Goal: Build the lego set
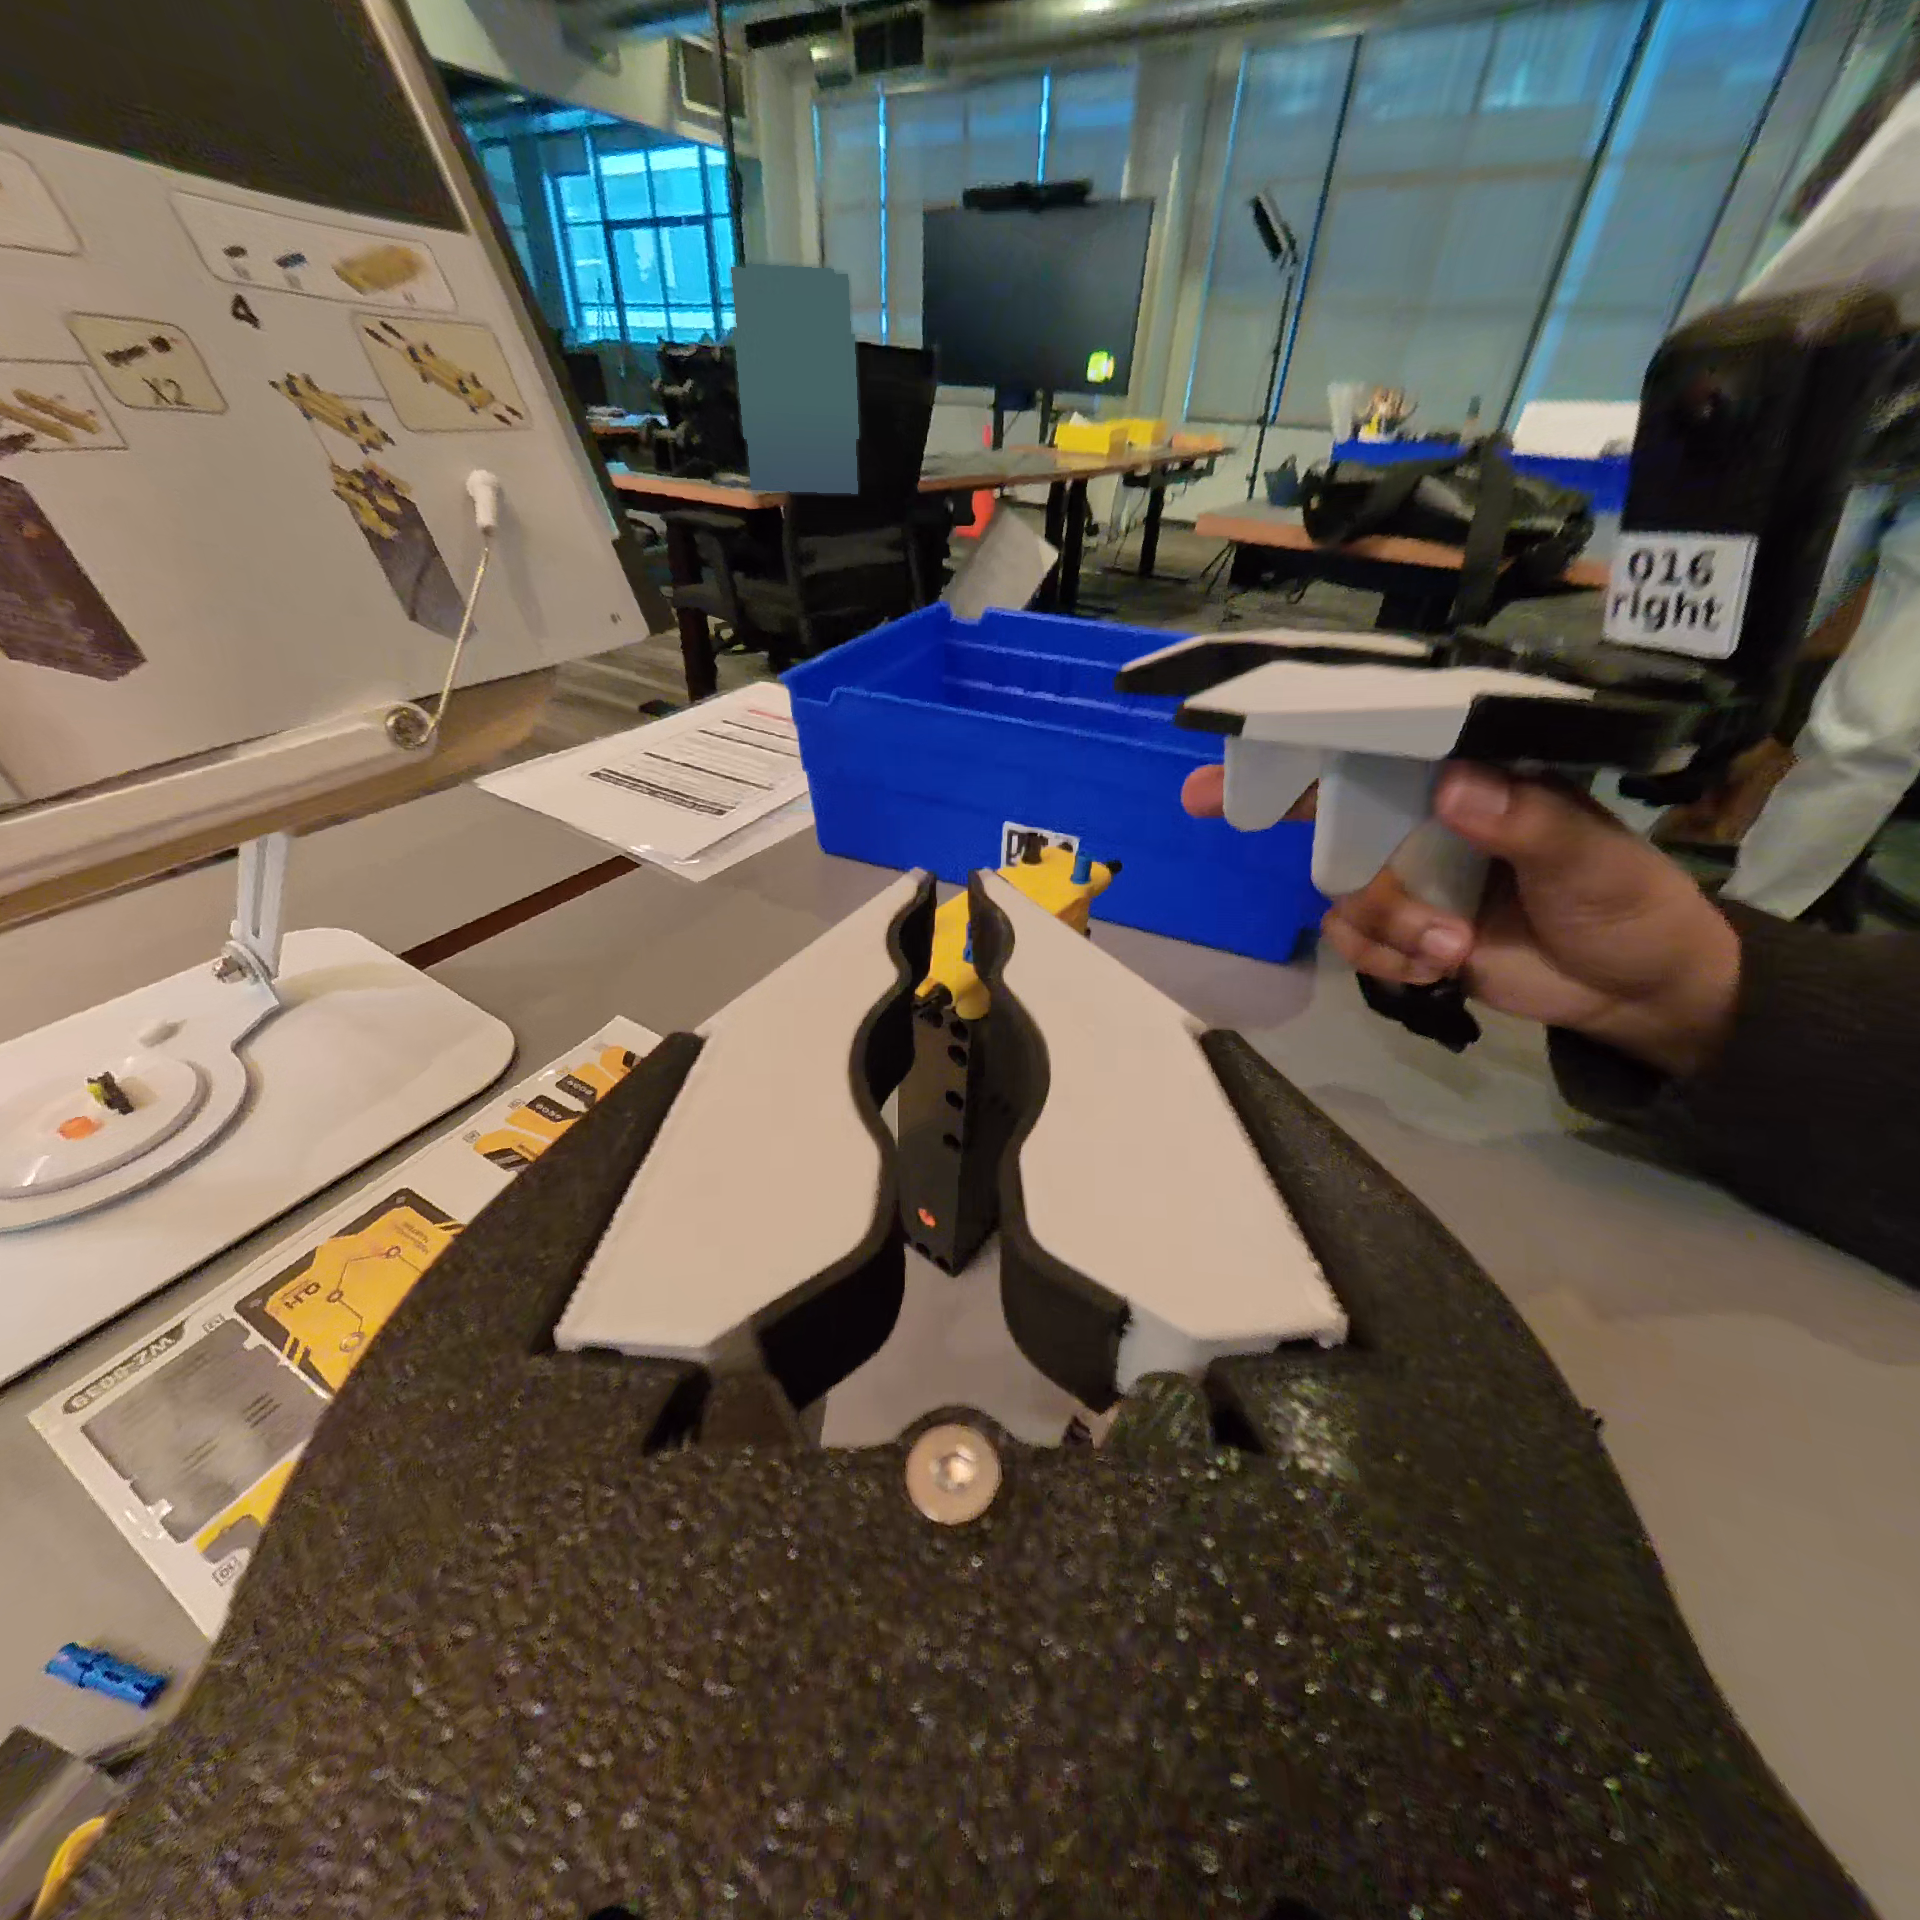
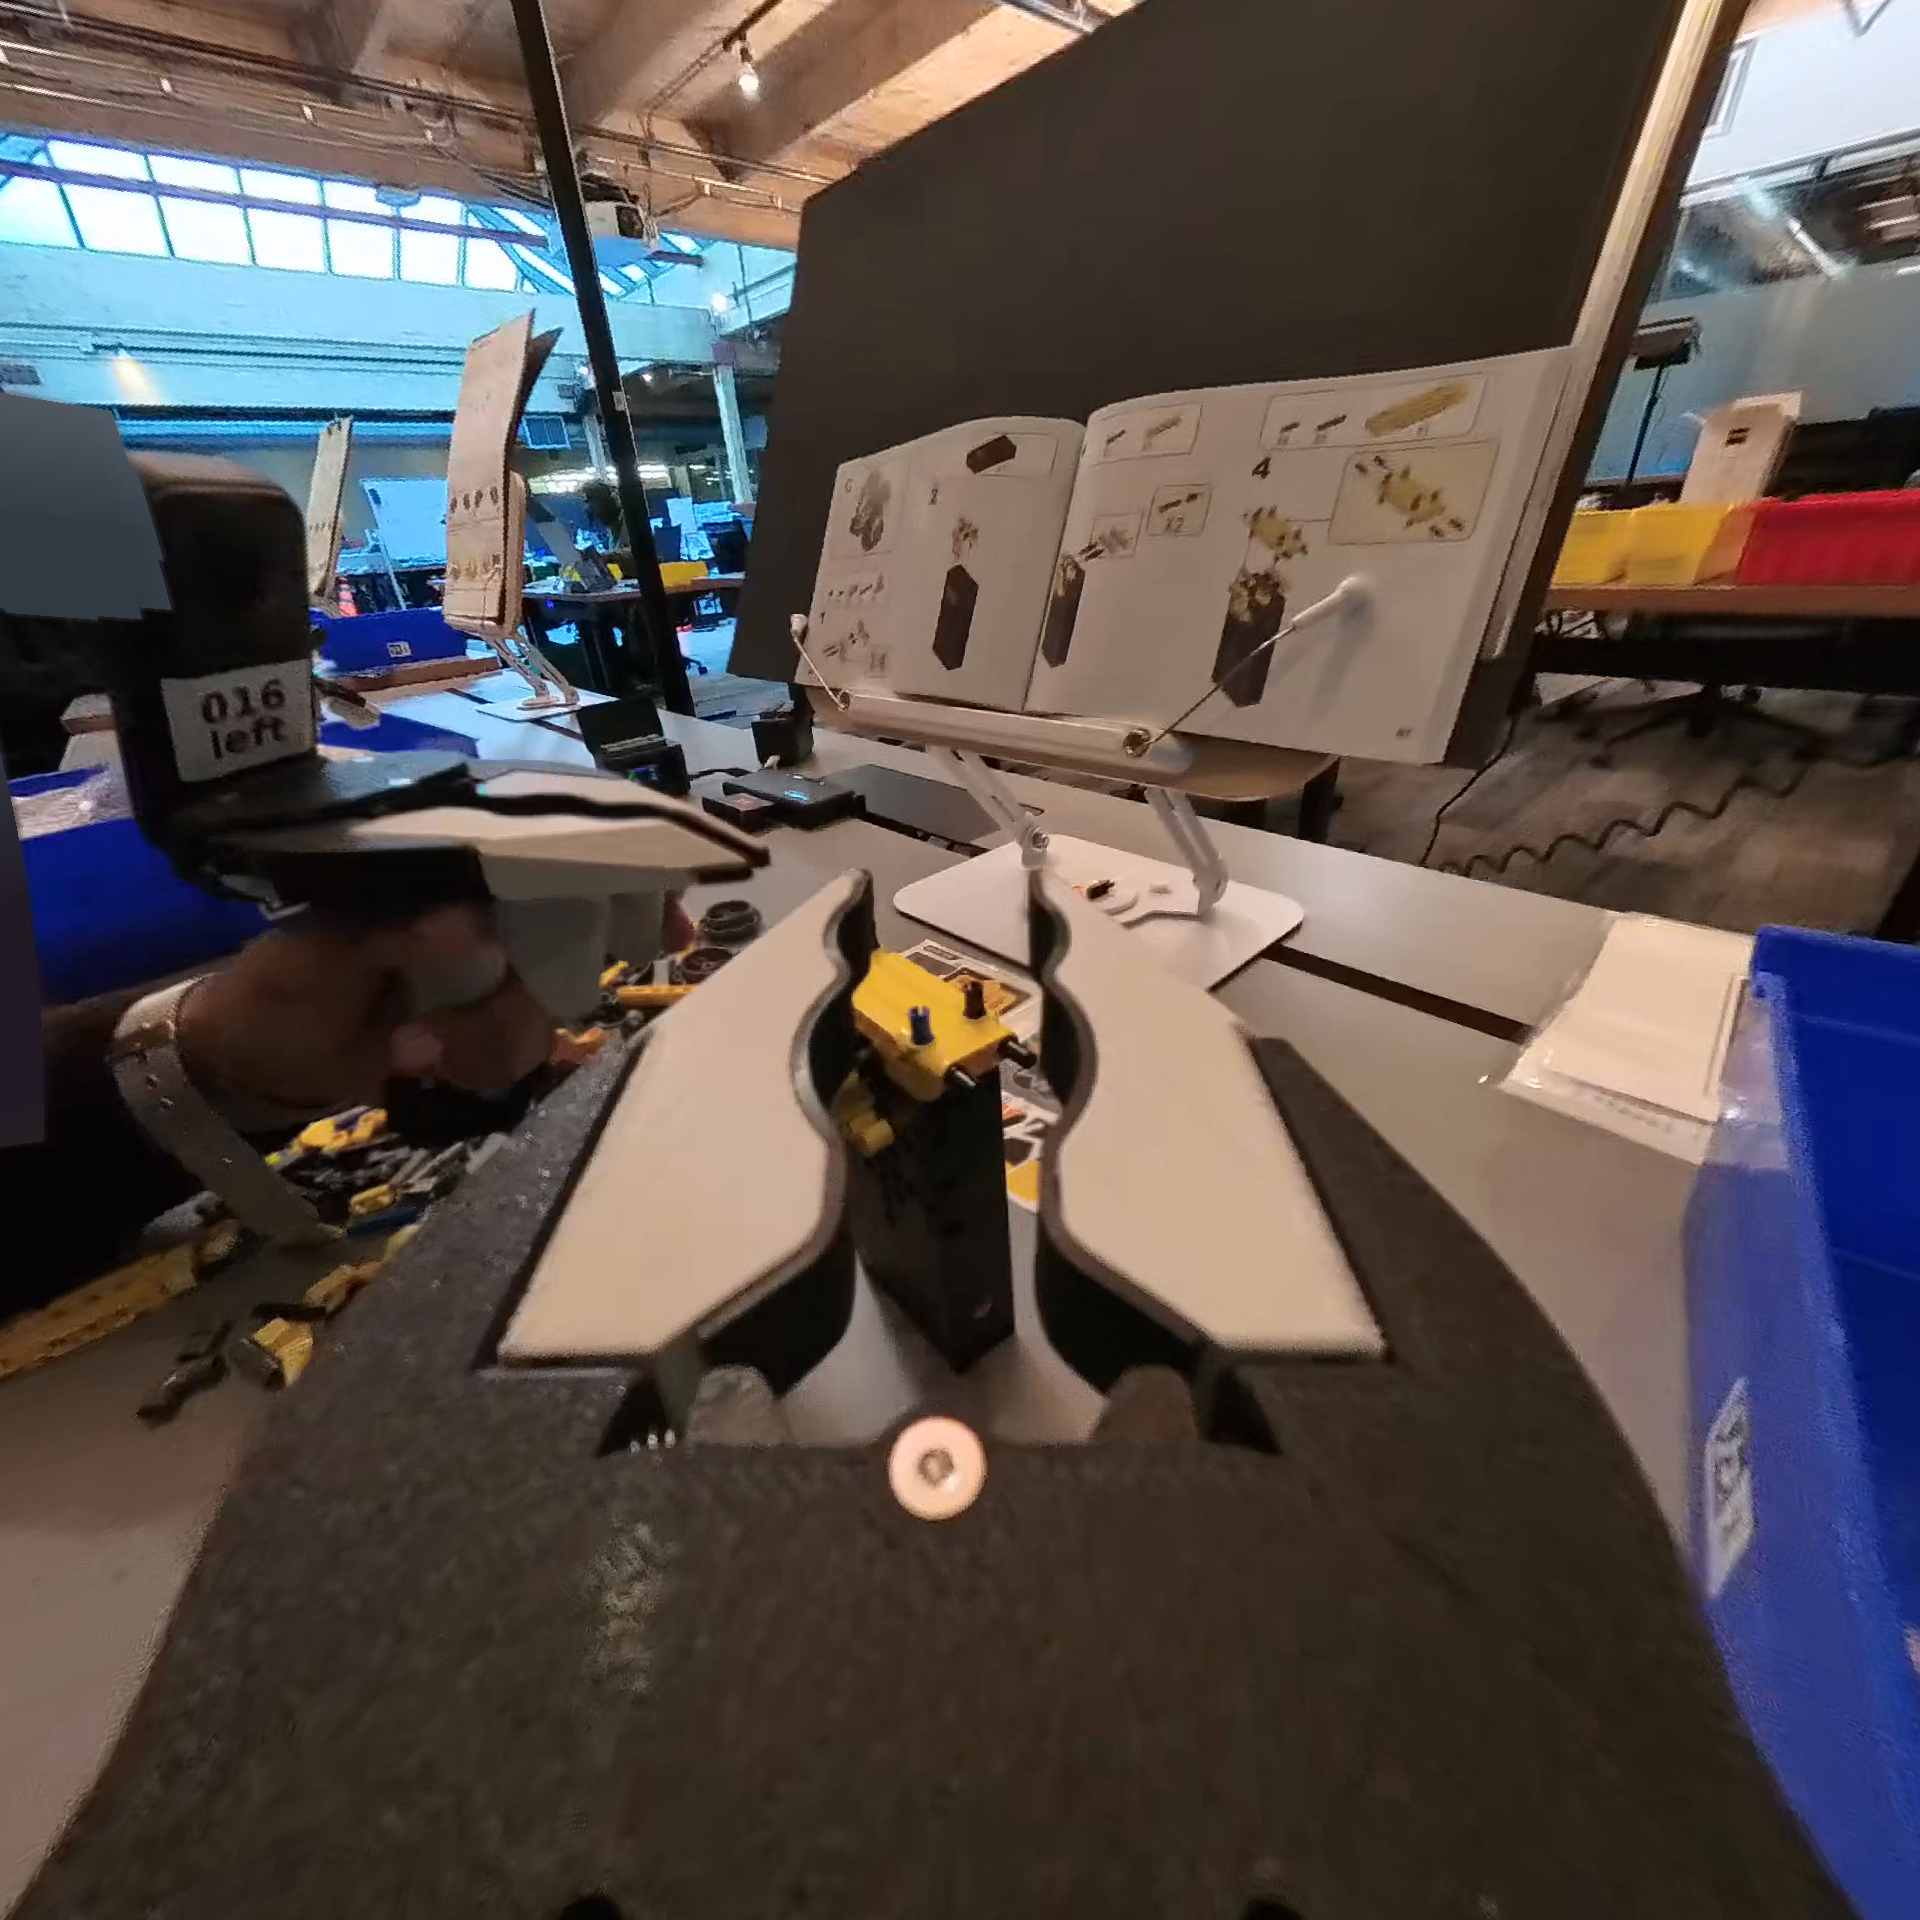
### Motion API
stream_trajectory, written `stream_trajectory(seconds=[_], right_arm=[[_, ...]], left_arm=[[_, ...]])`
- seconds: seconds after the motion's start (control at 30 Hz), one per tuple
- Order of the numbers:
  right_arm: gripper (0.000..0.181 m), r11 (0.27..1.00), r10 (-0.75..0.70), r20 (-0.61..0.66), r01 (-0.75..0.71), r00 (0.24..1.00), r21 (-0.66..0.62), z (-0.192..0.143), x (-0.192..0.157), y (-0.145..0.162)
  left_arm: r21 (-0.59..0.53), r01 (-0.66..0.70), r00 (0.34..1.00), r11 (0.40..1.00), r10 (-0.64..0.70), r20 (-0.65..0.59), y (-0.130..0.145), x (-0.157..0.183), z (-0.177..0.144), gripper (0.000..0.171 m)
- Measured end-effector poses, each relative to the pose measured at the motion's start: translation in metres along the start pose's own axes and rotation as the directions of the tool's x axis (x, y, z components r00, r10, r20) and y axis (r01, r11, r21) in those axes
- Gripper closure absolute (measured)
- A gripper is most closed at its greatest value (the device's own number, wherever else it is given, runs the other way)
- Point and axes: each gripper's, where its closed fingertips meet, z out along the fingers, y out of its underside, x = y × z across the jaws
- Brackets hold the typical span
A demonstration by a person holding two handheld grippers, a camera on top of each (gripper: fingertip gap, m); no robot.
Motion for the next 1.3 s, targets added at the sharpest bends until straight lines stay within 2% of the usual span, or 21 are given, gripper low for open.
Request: stream_trajectory(seconds=[0.17, 0.37, 0.5, 0.83, 1.07, 1.3], right_arm=[[0.15, 0.998, -0.047, -0.002, 0.047, 0.999, -0.05, 0.007, -0.005, 0.016], [0.141, 0.991, -0.127, -0.023, 0.125, 0.992, -0.043, 0.01, -0.01, 0.022], [0.138, 0.985, -0.144, 0.029, 0.146, 0.989, -0.088, 0.012, -0.02, 0.03], [0.14, 0.96, -0.279, 0.104, 0.28, 0.955, 0.006, 0.009, -0.054, 0.017], [0.14, 0.962, -0.261, 0.16, 0.27, 0.952, -0.034, 0.015, -0.065, 0.036], [0.145, 0.986, -0.153, 0.21, 0.164, 0.966, -0.036, 0.017, -0.075, 0.04]], left_arm=[[-0.021, 0.063, 0.998, 0.998, -0.063, -0.006, -0.001, -0.002, -0.015, 0.156], [-0.029, 0.141, 0.99, 0.99, -0.141, -0.018, 0.015, 0.0, -0.037, 0.148], [-0.057, 0.195, 0.98, 0.979, -0.197, -0.04, 0.031, 0.001, -0.043, 0.145], [-0.015, 0.154, 0.987, 0.988, -0.155, -0.052, 0.021, 0.007, -0.046, 0.136], [-0.026, 0.118, 0.991, 0.993, -0.12, -0.059, 0.026, 0.012, -0.043, 0.134], [-0.011, 0.116, 0.992, 0.993, -0.116, -0.047, 0.024, 0.011, -0.043, 0.134]])
